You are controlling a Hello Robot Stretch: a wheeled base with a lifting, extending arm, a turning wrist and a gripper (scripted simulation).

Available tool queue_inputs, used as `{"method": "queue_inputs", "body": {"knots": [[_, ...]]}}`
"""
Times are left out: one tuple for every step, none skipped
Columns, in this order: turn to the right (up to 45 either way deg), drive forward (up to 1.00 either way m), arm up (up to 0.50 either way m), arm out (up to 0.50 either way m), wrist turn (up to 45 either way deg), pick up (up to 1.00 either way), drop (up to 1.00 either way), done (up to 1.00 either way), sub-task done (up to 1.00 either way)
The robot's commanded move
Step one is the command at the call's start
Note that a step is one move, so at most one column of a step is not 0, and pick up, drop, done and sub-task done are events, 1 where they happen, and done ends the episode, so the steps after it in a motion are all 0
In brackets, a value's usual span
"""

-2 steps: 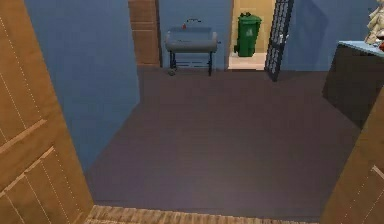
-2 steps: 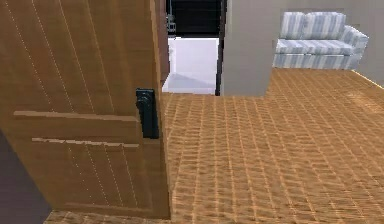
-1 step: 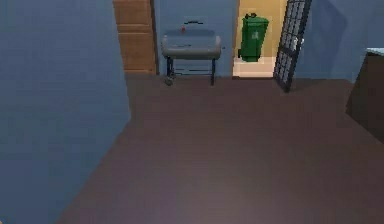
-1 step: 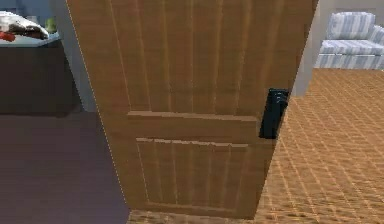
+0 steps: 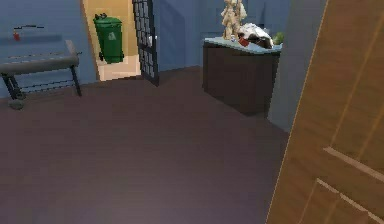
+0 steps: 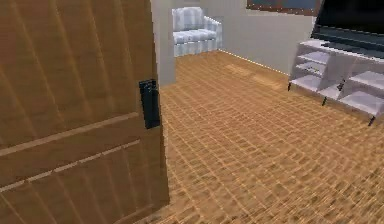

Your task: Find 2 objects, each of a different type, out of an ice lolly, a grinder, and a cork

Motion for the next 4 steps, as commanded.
{"method": "queue_inputs", "body": {"knots": [[0.0,1.0,0.0,0.0,0.0,0.0,0.0,0.0,0.0],[0.0,0.25,0.0,0.0,0.0,0.0,0.0,0.0,0.0],[9.0,0.0,0.0,0.0,0.0,0.0,0.0,0.0,0.0],[0.0,1.0,0.0,0.0,0.0,0.0,0.0,0.0,0.0]]}}
